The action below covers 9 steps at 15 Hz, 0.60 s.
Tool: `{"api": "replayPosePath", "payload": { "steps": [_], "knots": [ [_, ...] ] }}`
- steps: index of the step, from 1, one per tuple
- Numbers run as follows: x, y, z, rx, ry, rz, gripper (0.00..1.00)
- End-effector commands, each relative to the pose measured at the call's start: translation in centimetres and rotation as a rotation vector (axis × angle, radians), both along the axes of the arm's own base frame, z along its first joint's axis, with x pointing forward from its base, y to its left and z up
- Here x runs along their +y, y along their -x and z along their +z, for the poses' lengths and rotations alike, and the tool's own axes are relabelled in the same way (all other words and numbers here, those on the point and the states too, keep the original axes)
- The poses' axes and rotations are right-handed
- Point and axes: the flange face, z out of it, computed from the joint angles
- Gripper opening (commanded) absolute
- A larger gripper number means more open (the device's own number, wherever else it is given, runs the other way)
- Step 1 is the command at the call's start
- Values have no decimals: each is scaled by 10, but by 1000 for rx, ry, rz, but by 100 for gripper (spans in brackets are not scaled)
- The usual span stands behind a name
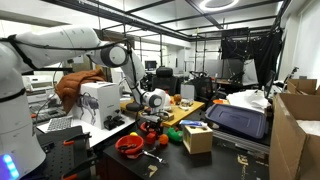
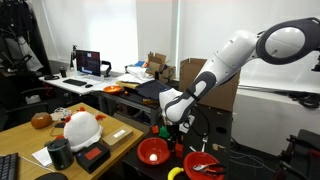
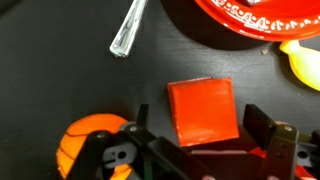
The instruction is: Put the orange block inside the bowl
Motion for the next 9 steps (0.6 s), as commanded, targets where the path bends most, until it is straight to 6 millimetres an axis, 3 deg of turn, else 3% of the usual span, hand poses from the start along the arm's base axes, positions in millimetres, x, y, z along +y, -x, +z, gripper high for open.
{"api": "replayPosePath", "payload": {
  "steps": [1, 6, 9],
  "knots": [
    [2, -2, -2, 3, -20, -37, 66],
    [2, -2, 1, 5, 0, -40, 27],
    [6, -4, 16, -5, 42, -58, 26]
  ]
}}
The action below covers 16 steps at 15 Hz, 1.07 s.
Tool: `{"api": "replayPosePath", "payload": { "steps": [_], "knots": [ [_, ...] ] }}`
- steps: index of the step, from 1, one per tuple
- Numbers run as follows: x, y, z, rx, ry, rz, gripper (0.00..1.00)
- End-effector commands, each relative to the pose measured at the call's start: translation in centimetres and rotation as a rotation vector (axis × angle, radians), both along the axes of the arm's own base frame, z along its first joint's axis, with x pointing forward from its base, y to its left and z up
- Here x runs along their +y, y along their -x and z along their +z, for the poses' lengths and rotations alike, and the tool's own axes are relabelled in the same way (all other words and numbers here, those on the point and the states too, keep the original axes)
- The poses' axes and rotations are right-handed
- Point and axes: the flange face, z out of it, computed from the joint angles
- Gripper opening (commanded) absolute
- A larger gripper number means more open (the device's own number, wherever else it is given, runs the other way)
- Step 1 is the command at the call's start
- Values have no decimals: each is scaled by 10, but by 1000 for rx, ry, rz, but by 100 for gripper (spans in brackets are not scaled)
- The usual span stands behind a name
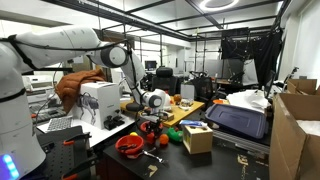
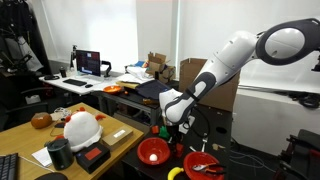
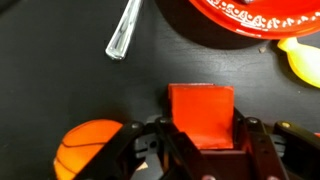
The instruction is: Put the orange block inside the bowl
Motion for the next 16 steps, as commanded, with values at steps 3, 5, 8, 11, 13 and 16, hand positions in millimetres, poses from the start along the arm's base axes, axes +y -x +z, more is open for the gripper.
{"api": "replayPosePath", "payload": {
  "steps": [3, 5, 8, 11, 13, 16],
  "knots": [
    [13, -9, 38, -10, 88, -51, 26],
    [17, -10, 50, 1, 121, -60, 26],
    [25, -10, 67, 36, 172, -60, 26],
    [31, -11, 81, 58, 181, -52, 26],
    [35, -12, 88, 66, 176, -47, 26],
    [39, -16, 97, 69, 170, -49, 26]
  ]
}}
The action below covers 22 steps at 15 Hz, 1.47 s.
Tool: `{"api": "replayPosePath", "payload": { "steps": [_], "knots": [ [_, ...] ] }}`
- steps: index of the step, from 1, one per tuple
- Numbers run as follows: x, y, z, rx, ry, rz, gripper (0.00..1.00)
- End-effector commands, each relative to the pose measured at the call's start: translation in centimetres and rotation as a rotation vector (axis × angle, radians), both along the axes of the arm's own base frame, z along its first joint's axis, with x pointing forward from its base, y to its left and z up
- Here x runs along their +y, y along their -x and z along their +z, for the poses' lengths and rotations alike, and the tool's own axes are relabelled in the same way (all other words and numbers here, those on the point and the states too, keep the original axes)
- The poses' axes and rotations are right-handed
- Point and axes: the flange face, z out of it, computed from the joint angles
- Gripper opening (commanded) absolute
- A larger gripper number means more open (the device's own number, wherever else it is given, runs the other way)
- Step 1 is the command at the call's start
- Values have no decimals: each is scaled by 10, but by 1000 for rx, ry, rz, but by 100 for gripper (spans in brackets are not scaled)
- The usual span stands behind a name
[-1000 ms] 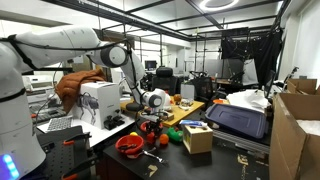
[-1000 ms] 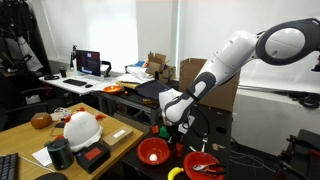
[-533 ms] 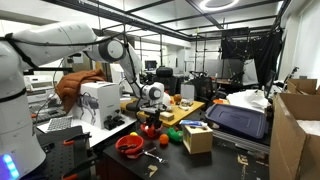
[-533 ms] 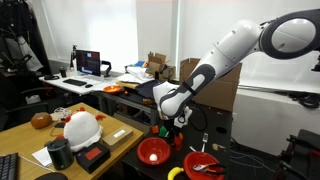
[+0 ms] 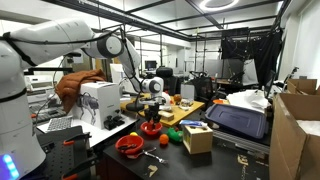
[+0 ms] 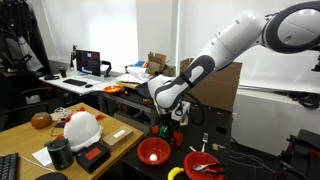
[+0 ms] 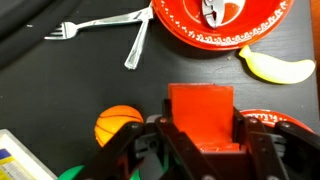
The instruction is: Put the orange block inside the bowl
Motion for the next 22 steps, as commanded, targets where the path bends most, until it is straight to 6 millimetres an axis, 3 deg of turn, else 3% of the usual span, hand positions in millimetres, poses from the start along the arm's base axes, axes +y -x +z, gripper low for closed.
{"api": "replayPosePath", "payload": {
  "steps": [1, 9, 14, 22],
  "knots": [
    [7, -4, 20, 11, 6, -5, 26],
    [32, -11, 12, -23, -142, -27, 26],
    [53, -13, -4, -93, -221, -55, 26],
    [58, -17, -32, -233, -232, -50, 26]
  ]
}}
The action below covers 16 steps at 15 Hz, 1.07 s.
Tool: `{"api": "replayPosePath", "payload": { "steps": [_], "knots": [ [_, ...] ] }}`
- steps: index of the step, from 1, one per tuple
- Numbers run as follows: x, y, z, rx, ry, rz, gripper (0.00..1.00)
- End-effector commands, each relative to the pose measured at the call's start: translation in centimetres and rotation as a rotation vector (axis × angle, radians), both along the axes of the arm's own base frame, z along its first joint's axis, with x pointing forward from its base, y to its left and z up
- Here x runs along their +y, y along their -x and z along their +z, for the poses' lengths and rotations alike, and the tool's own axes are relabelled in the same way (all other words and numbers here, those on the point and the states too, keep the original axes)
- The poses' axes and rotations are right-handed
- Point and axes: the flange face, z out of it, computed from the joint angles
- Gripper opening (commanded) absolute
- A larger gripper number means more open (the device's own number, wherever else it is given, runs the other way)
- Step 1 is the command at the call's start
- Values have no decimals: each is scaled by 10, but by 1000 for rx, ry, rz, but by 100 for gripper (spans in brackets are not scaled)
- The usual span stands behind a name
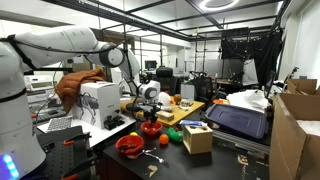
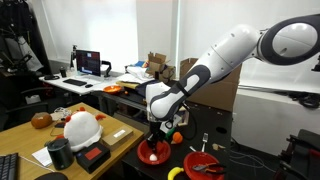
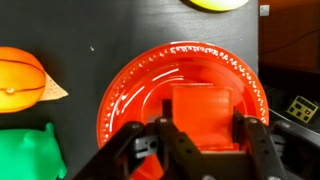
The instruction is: Put the orange block inside the bowl
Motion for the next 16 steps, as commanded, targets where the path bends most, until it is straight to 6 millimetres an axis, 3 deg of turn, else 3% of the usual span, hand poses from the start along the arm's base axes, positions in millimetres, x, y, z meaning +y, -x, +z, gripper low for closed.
{"api": "replayPosePath", "payload": {
  "steps": [1, 16],
  "knots": [
    [2, -7, -4, -62, 9, -10, 26],
    [-2, -11, -7, -162, 143, 71, 26]
  ]
}}
